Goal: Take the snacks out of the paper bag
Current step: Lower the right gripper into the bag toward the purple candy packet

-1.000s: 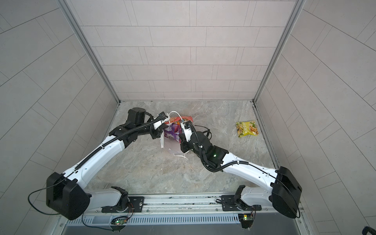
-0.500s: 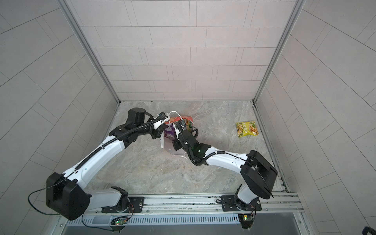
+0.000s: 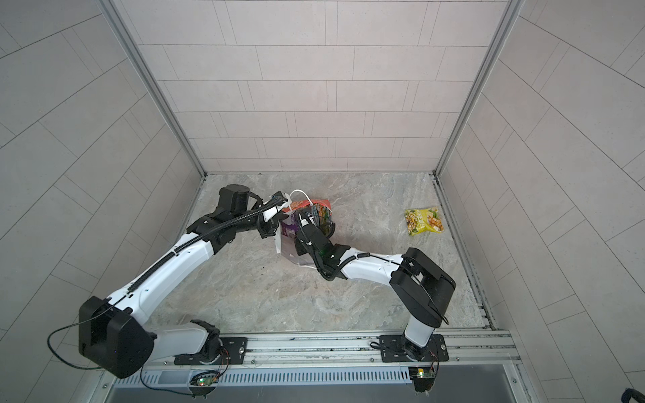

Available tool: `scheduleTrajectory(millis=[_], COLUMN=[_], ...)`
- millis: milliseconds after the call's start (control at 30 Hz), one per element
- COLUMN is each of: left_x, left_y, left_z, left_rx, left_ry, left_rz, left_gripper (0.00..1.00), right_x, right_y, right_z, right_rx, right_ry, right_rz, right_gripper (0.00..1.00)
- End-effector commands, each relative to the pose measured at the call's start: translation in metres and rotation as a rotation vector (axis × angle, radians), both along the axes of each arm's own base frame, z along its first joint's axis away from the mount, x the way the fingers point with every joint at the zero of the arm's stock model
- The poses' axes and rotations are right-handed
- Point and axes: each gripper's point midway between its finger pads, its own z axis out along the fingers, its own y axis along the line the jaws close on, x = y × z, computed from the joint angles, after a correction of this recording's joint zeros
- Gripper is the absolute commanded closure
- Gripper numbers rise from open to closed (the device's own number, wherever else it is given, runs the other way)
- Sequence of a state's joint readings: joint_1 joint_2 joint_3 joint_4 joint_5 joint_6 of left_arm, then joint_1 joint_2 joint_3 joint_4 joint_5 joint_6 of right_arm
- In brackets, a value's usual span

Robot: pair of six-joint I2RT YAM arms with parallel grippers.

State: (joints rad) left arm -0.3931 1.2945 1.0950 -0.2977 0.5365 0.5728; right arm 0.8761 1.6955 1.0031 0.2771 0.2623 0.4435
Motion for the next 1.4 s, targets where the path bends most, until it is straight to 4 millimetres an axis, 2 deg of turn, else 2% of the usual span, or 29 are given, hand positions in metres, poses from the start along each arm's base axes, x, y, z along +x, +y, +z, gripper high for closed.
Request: scheduleTrajectory(millis=[0, 167, 433, 500, 700, 800, 933, 1067, 1200, 1367], left_x=[-0.007, -0.007, -0.006, -0.007, -0.006, -0.005, -0.004, -0.004, -0.003, -0.003], left_y=[-0.008, -0.008, -0.007, -0.007, -0.006, -0.006, -0.005, -0.004, -0.006, -0.005], left_z=[0.027, 0.028, 0.028, 0.029, 0.027, 0.026, 0.026, 0.026, 0.026, 0.026], left_rx=[-0.057, -0.058, -0.056, -0.056, -0.052, -0.048, -0.045, -0.044, -0.048, -0.046], left_ry=[-0.068, -0.071, -0.072, -0.075, -0.073, -0.074, -0.077, -0.077, -0.077, -0.076], left_rz=[-0.043, -0.042, -0.039, -0.038, -0.035, -0.03, -0.024, -0.02, -0.025, -0.021], left_gripper=[1.0, 1.0, 1.0, 1.0, 1.0, 1.0, 1.0, 1.0, 1.0, 1.0], right_x=[0.01, 0.017, 0.027, 0.029, 0.032, 0.03, 0.025, 0.016, 0.004, -0.01], right_y=[-0.005, -0.003, 0.005, 0.007, 0.016, 0.018, 0.019, 0.015, 0.011, 0.004], right_z=[-0.004, -0.007, -0.023, -0.024, -0.021, -0.018, -0.006, 0.018, 0.036, 0.045], right_rx=[-0.011, 0.004, -0.001, -0.003, 0.004, 0.013, 0.021, 0.038, 0.033, 0.033], right_ry=[0.016, 0.013, 0.035, 0.033, 0.028, 0.029, 0.021, -0.004, -0.016, -0.019], right_rz=[-0.05, -0.061, -0.09, -0.088, -0.056, -0.038, -0.014, 0.014, 0.059, 0.097], right_gripper=[0.51, 0.46, 0.46, 0.51, 0.81, 0.91, 0.96, 1.0, 1.0, 1.0])
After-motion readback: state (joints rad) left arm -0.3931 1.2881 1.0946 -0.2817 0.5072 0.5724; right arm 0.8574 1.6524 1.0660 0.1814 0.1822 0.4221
